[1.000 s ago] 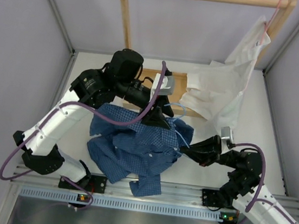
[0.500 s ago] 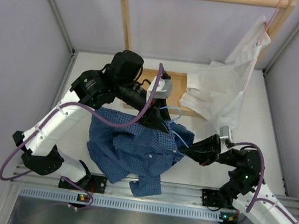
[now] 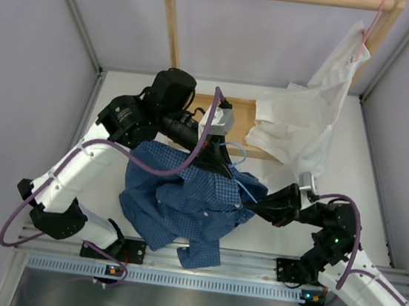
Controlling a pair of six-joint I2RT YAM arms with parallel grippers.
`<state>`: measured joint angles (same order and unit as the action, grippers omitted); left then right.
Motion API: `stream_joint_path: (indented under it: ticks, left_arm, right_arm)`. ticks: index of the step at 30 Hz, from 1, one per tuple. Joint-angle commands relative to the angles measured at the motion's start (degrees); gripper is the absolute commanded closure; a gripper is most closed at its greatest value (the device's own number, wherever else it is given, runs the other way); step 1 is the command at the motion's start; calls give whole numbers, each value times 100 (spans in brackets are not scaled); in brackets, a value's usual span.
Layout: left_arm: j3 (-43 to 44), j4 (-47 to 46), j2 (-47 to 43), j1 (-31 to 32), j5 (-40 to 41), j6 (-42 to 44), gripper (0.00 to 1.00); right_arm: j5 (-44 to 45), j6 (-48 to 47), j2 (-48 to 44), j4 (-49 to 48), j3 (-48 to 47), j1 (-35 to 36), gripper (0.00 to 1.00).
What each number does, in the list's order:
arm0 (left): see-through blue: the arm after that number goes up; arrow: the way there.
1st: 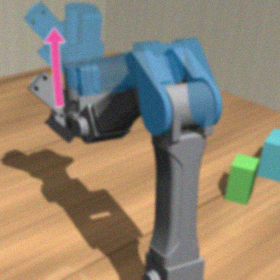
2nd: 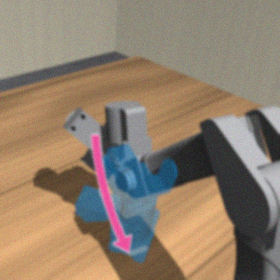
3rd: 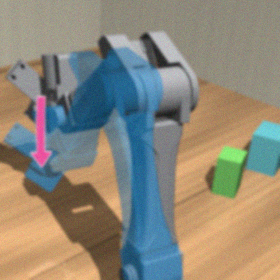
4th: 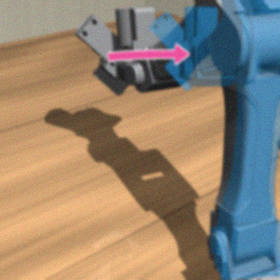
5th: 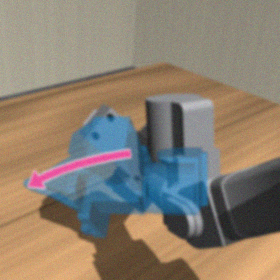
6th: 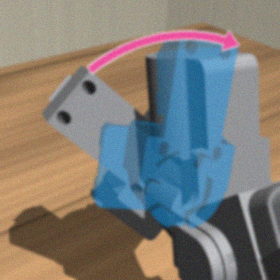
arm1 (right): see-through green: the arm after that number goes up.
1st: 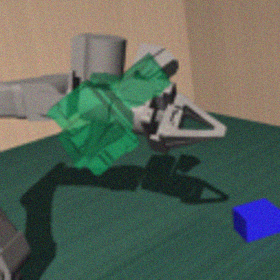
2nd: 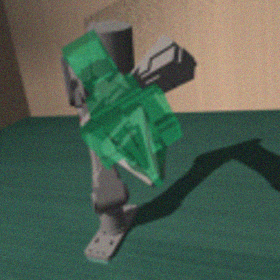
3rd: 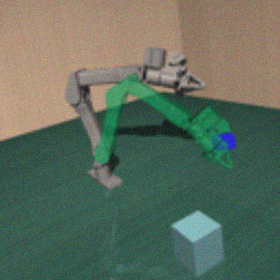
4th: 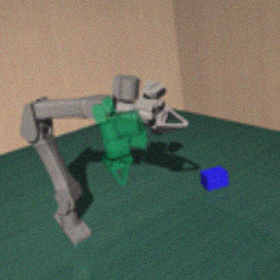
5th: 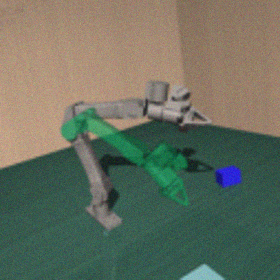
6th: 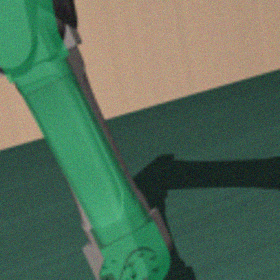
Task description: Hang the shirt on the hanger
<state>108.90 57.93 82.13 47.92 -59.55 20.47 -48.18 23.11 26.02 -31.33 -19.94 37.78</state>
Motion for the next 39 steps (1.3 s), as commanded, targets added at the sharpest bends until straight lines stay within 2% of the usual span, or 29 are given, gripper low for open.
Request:
stream_joint_path:
  ticks: [1,9,10,11,12,13,14,16,17,18,21,23,25,26,29,31,33,34,35,39]
  left_arm:
    - [-36,-45,-30,24,-277,124,100]
    - [-545,-809,-460,24,119,-174,100]
    - [-589,-958,-504,24,206,-227,100]
    - [-668,-1003,-574,24,285,-280,100]
    - [-686,-1038,-601,24,538,-298,100]
    - [-704,-1064,-619,16,715,-324,100]
    - [-695,-1073,-645,15,917,-429,100]
    - [-704,-1074,-698,15,1600,-526,100]
    - [-721,-1073,-733,15,1831,-640,100]
    - [-782,-1091,-829,15,2059,-693,100]
    - [-1001,-1258,-970,15,2903,-1088,100]
    - [-1169,-1389,-1119,15,3377,-1360,100]
    - [-1379,-1600,-1268,15,3703,-1519,100]
    - [-1441,-1662,-1322,15,4105,-1667,100]
    - [-1679,-1890,-1497,15,4758,-1940,100]
    - [-1749,-1961,-1550,15,4979,-2011,100]
    - [-1872,-2014,-1621,15,5049,-2021,100]
    - [-1907,-2092,-1638,15,5093,-2142,100]
    - [-2004,-2136,-1673,15,5111,-2213,100]
    - [-2232,-2409,-1726,15,5146,-2275,100]
  right_arm:
    - [98,-96,-27,-558,-326,63,100]
    - [380,-369,-238,-93,-352,63,100]
    - [467,-430,-264,73,-370,63,76]
    - [572,-465,-290,231,-422,63,56]
    - [826,-518,-351,424,-457,63,14]
    - [959,-736,-404,696,-527,63,2]
    - [1125,-851,-474,1412,-676,63,1]
    - [1967,-1054,-720,2180,-844,63,1]
    - [2336,-1028,-817,2897,-1001,63,1]
    - [3140,-976,-1044,3244,-1090,63,1]
    - [4741,-511,-1396,4551,-1415,63,0]
    - [5221,-2,-1486,4995,-1521,63,1]
    - [5250,821,-1442,5337,-1504,63,0]
    - [5092,1096,-1407,5365,-1417,72,1]
    - [4407,2274,-1363,5138,-1066,63,10]
    - [3880,3167,-1398,4700,-758,63,26]
    - [3336,3881,-1363,3367,-65,63,40]
    - [3263,4529,-1302,2561,312,63,42]
    - [3228,4744,-1153,2318,420,63,44]
    - [3490,5167,-888,1983,544,89,48]
